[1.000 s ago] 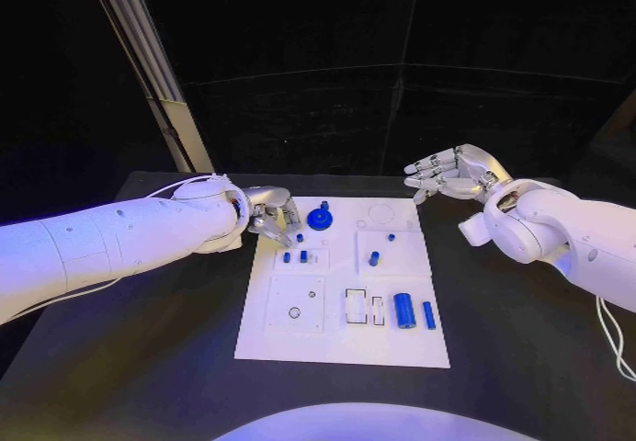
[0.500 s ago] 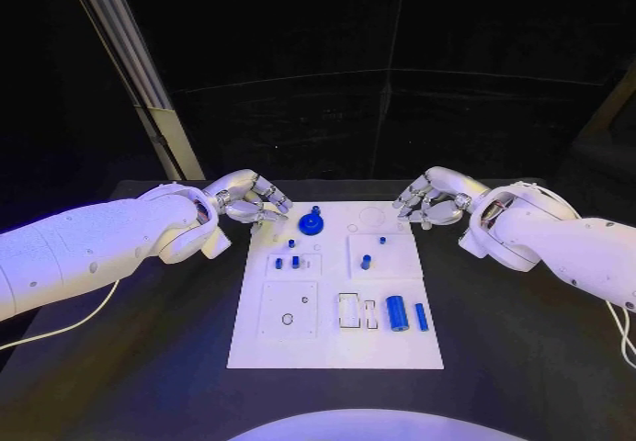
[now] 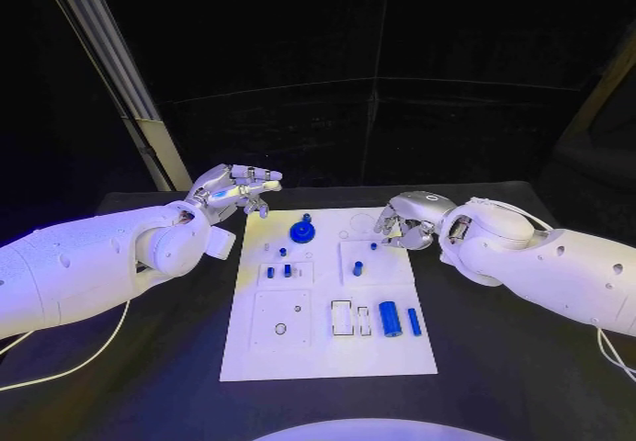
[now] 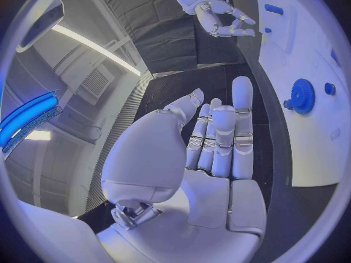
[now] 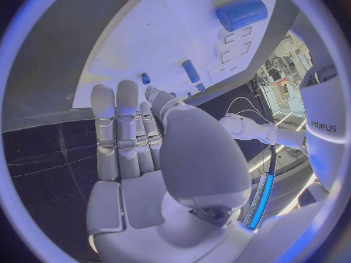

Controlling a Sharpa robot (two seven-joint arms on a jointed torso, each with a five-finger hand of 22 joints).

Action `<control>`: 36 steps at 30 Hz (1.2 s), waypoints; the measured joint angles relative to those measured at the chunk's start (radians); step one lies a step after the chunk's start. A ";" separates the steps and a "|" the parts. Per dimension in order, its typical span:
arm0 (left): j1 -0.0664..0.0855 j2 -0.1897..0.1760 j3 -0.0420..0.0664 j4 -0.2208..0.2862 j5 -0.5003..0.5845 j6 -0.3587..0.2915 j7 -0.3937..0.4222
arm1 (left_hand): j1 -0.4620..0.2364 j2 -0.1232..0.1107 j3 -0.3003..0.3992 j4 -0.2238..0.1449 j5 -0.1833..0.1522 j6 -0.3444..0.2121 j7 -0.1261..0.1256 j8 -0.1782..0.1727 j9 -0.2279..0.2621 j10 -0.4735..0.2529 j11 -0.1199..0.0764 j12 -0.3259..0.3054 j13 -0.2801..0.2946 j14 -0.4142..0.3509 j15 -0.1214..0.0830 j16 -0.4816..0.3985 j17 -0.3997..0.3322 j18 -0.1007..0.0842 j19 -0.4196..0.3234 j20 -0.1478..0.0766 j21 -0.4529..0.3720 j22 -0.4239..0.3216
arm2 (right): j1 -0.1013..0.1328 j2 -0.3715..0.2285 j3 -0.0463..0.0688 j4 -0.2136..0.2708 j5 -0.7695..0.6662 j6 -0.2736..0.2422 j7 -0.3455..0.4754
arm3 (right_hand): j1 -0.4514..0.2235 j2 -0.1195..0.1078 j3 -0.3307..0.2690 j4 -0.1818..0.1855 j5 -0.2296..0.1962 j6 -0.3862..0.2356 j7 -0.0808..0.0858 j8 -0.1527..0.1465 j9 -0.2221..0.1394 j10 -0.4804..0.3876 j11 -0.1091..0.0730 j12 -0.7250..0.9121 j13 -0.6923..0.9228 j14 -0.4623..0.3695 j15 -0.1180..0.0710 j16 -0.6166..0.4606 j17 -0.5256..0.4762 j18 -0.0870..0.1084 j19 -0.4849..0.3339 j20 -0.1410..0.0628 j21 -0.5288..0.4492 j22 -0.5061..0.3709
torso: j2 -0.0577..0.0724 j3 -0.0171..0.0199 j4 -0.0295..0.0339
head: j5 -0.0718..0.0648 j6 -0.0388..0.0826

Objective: Assemble the parts on the task board

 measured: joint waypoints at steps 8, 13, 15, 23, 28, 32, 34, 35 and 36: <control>-0.001 -0.007 -0.002 0.022 0.084 0.003 0.022 | -0.004 0.004 0.000 0.000 0.000 0.000 0.000 0.001 0.000 0.000 0.000 0.000 -0.001 -0.004 0.003 -0.003 -0.008 0.000 0.000 0.000 -0.004 -0.002 | -0.013 0.027 0.000 -0.016 -0.046 0.012 -0.009 | -0.008 -0.008 0.030 -0.002 -0.004 -0.006 0.001 0.000 0.000 -0.004 0.004 -0.006 0.000 0.000 0.000 0.082 0.061 -0.016 0.004 0.003 0.062 0.071 | 0.001 0.0000 0.0008 | -0.002 -0.002; -0.001 -0.009 -0.003 0.031 0.103 0.004 0.028 | -0.004 0.004 -0.003 0.003 0.000 0.000 0.000 0.001 0.000 0.000 0.000 0.000 -0.002 -0.007 0.000 -0.007 -0.013 0.000 0.000 0.000 -0.004 -0.003 | -0.018 0.040 -0.001 -0.030 -0.061 0.025 -0.012 | -0.008 -0.008 0.046 -0.007 -0.004 -0.006 0.001 0.000 0.000 -0.003 0.004 -0.006 0.000 0.000 0.000 0.116 0.088 -0.016 0.011 0.003 0.087 0.103 | 0.002 -0.0006 0.0009 | -0.004 -0.005; -0.001 -0.010 -0.003 0.034 0.108 0.004 0.028 | -0.004 0.004 -0.003 0.003 0.000 0.000 0.000 0.001 0.000 0.000 0.000 0.000 -0.002 -0.007 0.000 -0.007 -0.014 0.000 0.000 0.000 -0.004 -0.004 | -0.021 0.045 -0.002 -0.035 -0.065 0.031 -0.012 | -0.008 -0.008 0.050 -0.005 -0.004 -0.006 0.001 0.000 0.000 -0.003 0.004 -0.006 0.000 0.000 0.000 0.128 0.097 -0.016 0.011 0.003 0.097 0.114 | 0.002 -0.0006 0.0010 | -0.005 -0.006; -0.001 -0.012 -0.003 0.042 0.120 0.005 0.029 | -0.004 0.004 -0.003 0.003 0.000 0.000 0.000 0.001 0.000 0.000 0.000 0.000 -0.002 -0.007 0.000 -0.007 -0.016 0.000 0.000 0.000 -0.008 -0.005 | -0.023 0.067 -0.003 -0.062 -0.078 0.051 -0.013 | -0.008 -0.008 0.065 -0.009 -0.008 -0.006 0.001 0.000 0.001 -0.003 0.004 -0.006 0.000 0.000 0.000 0.155 0.116 -0.016 0.011 0.003 0.116 0.137 | 0.002 -0.0012 0.0009 | 0.001 -0.009; -0.001 -0.012 -0.003 0.044 0.124 0.005 0.029 | -0.004 0.004 -0.003 0.003 0.000 0.000 0.000 0.001 0.000 0.000 0.000 0.000 -0.003 -0.007 0.000 -0.007 -0.016 0.000 0.000 0.000 -0.008 -0.005 | -0.024 0.079 -0.003 -0.071 -0.084 0.058 -0.013 | -0.008 -0.008 0.087 -0.014 -0.014 -0.006 0.001 0.000 0.002 -0.003 0.004 -0.006 0.000 0.000 0.000 0.195 0.146 -0.032 0.020 0.006 0.148 0.176 | 0.001 -0.0012 0.0008 | 0.006 -0.013; -0.001 -0.012 -0.003 0.044 0.125 0.006 0.029 | -0.004 0.004 -0.003 0.003 0.000 0.000 0.000 0.001 0.000 0.000 0.000 0.000 -0.003 -0.007 0.000 -0.007 -0.016 0.000 0.000 0.000 -0.008 -0.006 | -0.024 0.085 -0.002 -0.075 -0.088 0.062 -0.012 | -0.008 -0.008 0.110 -0.019 -0.034 0.000 -0.004 0.000 0.002 -0.003 0.003 -0.006 0.001 0.000 0.000 0.222 0.165 -0.032 0.025 0.003 0.169 0.202 | 0.000 -0.0012 0.0006 | 0.008 -0.016; -0.001 -0.012 -0.003 0.044 0.126 0.006 0.029 | -0.004 0.004 -0.003 0.003 0.000 0.000 0.000 0.001 0.000 0.000 0.000 0.000 -0.003 -0.007 0.000 -0.007 -0.016 0.000 0.000 0.000 -0.008 -0.006 | -0.024 0.086 -0.002 -0.076 -0.089 0.063 -0.012 | -0.008 -0.008 0.119 -0.023 -0.044 0.003 -0.001 0.000 0.003 0.001 -0.001 -0.006 0.002 0.000 0.000 0.234 0.174 -0.032 0.026 0.004 0.178 0.215 | 0.000 -0.0012 0.0005 | 0.009 -0.016; -0.001 -0.012 -0.003 0.044 0.126 0.006 0.029 | -0.004 0.004 -0.003 0.003 0.000 0.000 0.000 0.001 0.000 0.000 0.000 0.000 -0.003 -0.007 0.000 -0.007 -0.016 0.000 0.000 0.000 -0.008 -0.005 | -0.024 0.087 -0.002 -0.076 -0.090 0.064 -0.012 | -0.008 -0.008 0.120 -0.023 -0.044 0.006 -0.005 0.000 0.004 0.002 -0.002 -0.006 0.002 0.000 0.000 0.243 0.181 -0.032 0.031 0.005 0.185 0.224 | 0.000 -0.0012 0.0005 | 0.009 -0.016; -0.001 -0.012 -0.003 0.044 0.126 0.006 0.029 | -0.004 0.004 -0.003 0.003 0.000 0.000 0.000 0.001 0.000 0.000 0.000 0.000 -0.003 -0.007 0.000 -0.007 -0.016 0.000 0.000 0.000 -0.008 -0.005 | -0.024 0.087 -0.002 -0.076 -0.092 0.065 -0.012 | -0.008 -0.008 0.124 -0.027 -0.044 0.010 -0.005 0.000 0.004 0.006 -0.005 -0.006 0.002 0.000 0.000 0.252 0.189 -0.032 0.034 0.001 0.192 0.234 | 0.000 -0.0012 0.0004 | 0.010 -0.017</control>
